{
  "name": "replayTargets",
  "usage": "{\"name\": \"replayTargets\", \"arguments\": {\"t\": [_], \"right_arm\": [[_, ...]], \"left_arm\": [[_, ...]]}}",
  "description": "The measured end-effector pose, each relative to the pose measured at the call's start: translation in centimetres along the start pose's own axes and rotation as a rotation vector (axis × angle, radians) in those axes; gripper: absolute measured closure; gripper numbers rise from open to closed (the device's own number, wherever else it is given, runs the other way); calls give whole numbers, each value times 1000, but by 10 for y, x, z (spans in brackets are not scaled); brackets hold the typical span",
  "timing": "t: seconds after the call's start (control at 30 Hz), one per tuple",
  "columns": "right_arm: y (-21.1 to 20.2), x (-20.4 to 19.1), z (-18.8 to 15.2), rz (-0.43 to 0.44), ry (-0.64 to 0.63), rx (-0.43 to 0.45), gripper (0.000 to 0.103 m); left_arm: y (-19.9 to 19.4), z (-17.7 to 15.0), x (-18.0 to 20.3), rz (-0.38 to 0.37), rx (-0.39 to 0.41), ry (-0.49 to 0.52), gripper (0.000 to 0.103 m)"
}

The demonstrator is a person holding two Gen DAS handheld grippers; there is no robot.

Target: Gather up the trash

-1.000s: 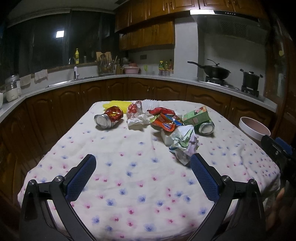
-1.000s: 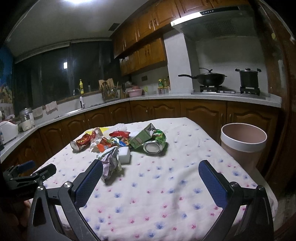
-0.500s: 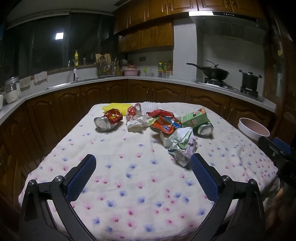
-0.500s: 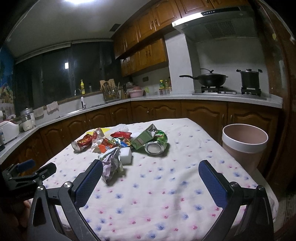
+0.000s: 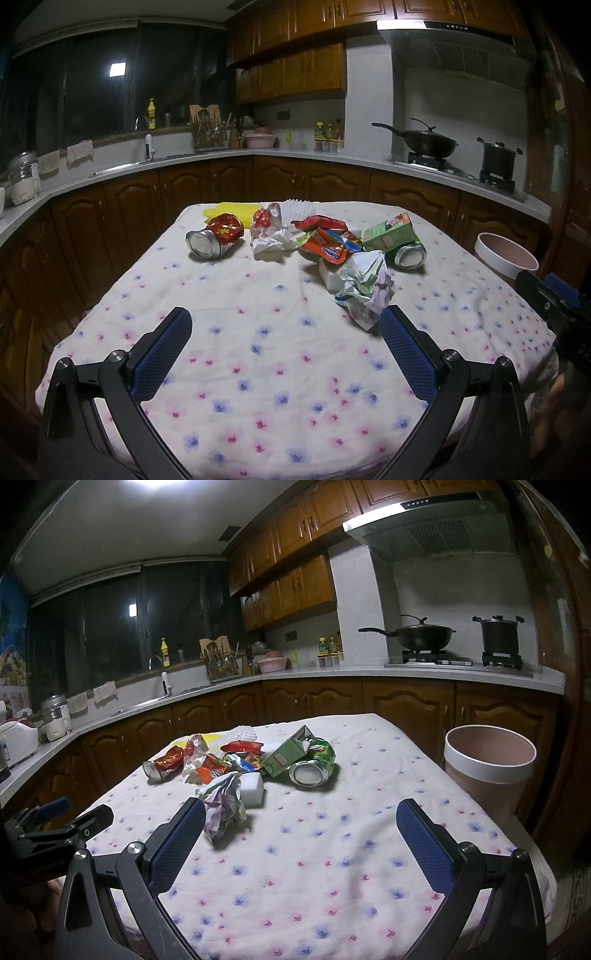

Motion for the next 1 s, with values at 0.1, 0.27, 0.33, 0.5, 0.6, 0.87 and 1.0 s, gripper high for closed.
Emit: {"name": "replayTargets", "arguments": {"t": [0.1, 0.27, 0.33, 0.5, 0.6, 0.87, 1.0], "right_arm": [[0, 0, 0, -2, 0, -1, 0], [7, 1, -3, -1, 8, -16, 0], [8, 1, -3, -1, 8, -20, 0], [16, 5, -1, 13, 26, -44, 0], [24, 9, 1, 30, 54, -68, 0], [44, 23, 9, 65, 134, -118, 2], [55, 25, 12, 74, 145, -145, 7]], "left_arm": [[3, -1, -2, -12, -8, -8, 0], [14, -2, -3, -43, -48, -24, 0], [21, -3, -2, -64, -75, -32, 0], [34, 2, 5, -128, -113, -48, 0], [44, 7, 11, -153, -135, -45, 0], [81, 20, 42, -213, -209, -5, 0], [103, 24, 60, -208, -233, 34, 0]]}}
Point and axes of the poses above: each gripper's, at about its wrist camera, not at the fingertips, and y roughly the way its jaws point, x to its right, z to its top, the point moved 9 cm from there along y, roughly the way its jaws point, and after that the axes turned 3 degrees about -x, right-handed, at the moved point
